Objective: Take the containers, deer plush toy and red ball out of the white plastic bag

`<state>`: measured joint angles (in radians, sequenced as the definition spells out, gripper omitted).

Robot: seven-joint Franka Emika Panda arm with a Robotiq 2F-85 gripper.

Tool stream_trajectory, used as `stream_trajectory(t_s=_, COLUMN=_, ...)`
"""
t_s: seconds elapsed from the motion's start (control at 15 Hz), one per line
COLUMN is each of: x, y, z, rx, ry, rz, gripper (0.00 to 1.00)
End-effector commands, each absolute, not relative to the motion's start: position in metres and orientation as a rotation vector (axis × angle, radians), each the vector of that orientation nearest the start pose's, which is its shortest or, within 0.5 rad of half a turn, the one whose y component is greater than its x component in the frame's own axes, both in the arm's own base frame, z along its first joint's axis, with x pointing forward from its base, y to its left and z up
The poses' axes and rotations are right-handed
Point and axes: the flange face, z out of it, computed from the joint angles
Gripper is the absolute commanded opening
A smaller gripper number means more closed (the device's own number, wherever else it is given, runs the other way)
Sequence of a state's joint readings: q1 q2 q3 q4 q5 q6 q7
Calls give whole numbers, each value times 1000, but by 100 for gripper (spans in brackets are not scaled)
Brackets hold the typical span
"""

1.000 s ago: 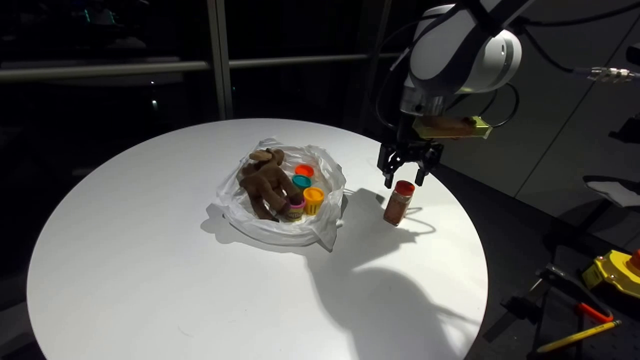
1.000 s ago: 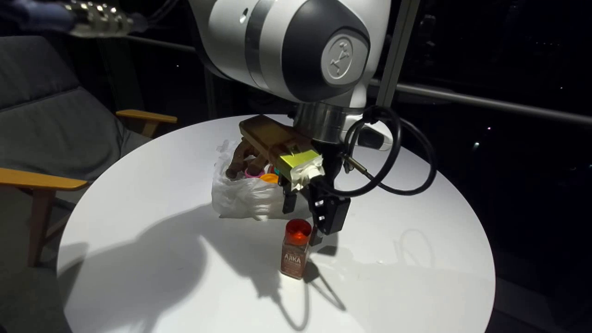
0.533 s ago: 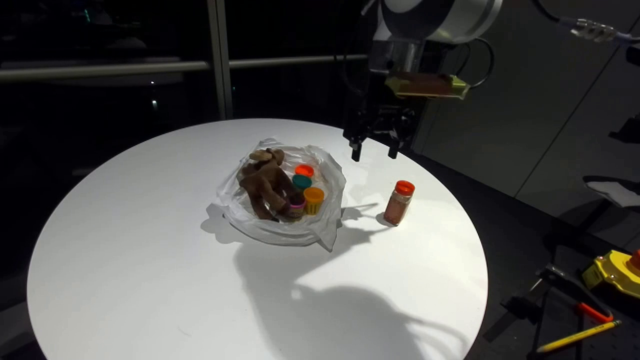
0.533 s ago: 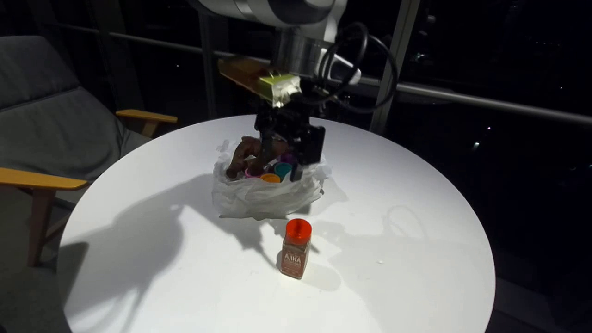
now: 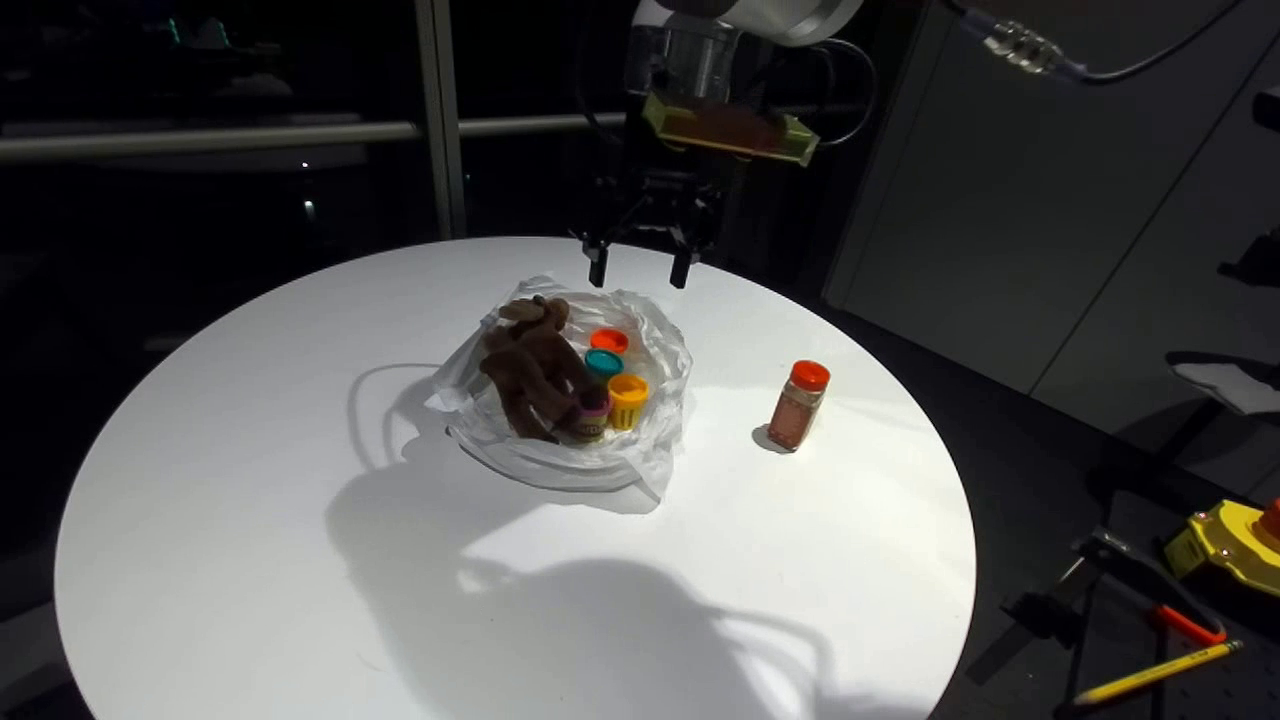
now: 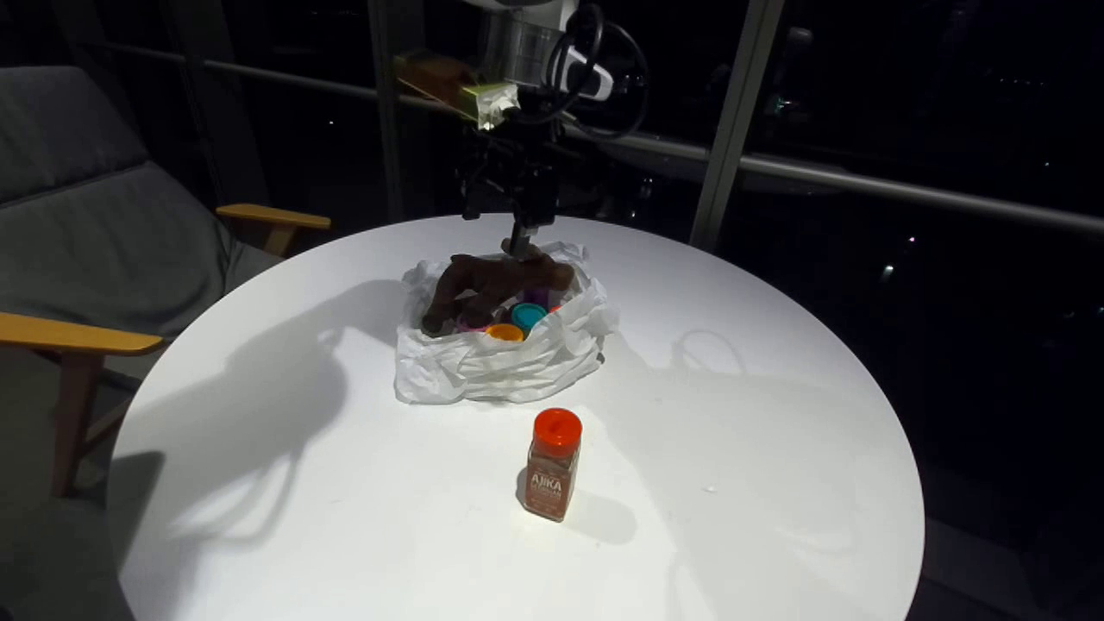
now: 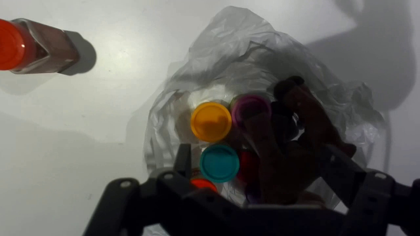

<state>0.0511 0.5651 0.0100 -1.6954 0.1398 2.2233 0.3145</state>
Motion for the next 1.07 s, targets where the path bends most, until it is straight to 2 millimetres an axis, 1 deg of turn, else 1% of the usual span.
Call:
stream_trajectory(t_s=0.0, x=714, y=52, z=245, rx=-2923, ry=570, rz=96, gripper=100)
stream_trajectory(t_s=0.13, x=729, y=51, z=230, rx=-2905, ry=579, rz=77, gripper=100)
stream_trajectory(t_s=0.27, x=742, y=53, z=220, rx=-2874, ry=577, rz=78, gripper=100)
stream_trajectory(t_s=0.47, x=754, y=61, z=208, rx=-2838, ry=574, rz=85, gripper=100)
stream_trajectory(t_s=0.73, x=761, y=74, z=190, rx=-2812, ry=562, rz=133, gripper=100)
stream_trajectory(t_s=1.0, x=765, y=78, z=166, rx=-2810, ry=557, rz=179, gripper=100)
